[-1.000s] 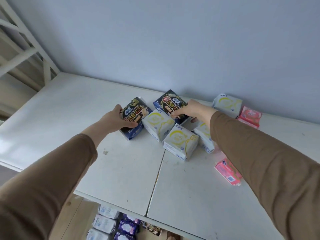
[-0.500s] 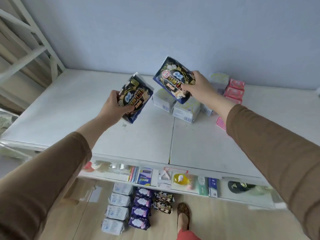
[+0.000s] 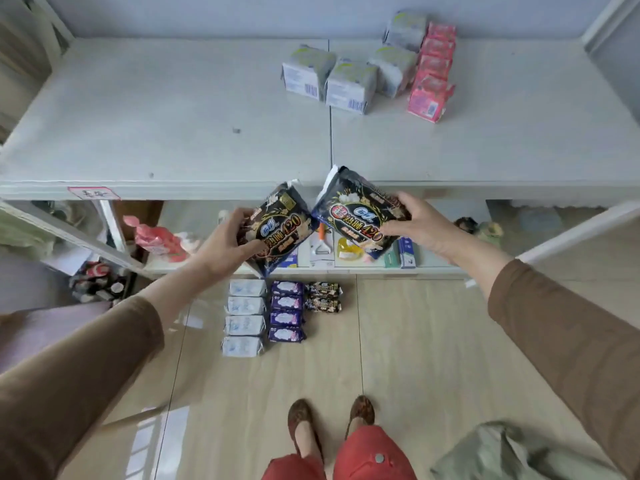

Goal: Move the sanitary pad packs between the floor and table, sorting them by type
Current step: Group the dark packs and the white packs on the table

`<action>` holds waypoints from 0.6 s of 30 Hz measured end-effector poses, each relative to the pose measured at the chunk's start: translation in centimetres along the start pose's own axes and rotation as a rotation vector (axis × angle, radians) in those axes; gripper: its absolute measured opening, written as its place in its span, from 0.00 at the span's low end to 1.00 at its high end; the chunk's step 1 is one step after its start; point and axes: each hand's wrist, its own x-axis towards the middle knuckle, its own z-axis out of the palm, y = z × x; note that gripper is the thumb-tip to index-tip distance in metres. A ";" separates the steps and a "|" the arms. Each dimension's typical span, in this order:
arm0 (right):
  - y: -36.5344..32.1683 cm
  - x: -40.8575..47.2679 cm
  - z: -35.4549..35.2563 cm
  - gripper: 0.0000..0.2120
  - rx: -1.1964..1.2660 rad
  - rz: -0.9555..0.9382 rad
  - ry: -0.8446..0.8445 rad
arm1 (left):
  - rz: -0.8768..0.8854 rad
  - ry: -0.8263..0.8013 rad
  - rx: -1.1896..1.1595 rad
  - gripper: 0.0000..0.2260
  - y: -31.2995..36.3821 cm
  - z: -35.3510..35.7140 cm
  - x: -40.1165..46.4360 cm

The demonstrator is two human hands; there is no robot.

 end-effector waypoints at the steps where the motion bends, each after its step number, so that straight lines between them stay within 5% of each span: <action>1: 1.8 -0.7 0.6 0.24 -0.006 0.024 -0.015 | -0.014 -0.027 0.043 0.20 -1.3 1.4 -0.6; 11: 24.1 -1.9 7.9 0.23 -0.052 0.209 -0.055 | -0.333 -0.202 0.569 0.29 -17.0 16.6 -1.2; 18: 41.1 -0.6 16.6 0.26 -0.298 0.257 -0.113 | -0.213 -0.249 0.740 0.26 -29.0 27.5 2.3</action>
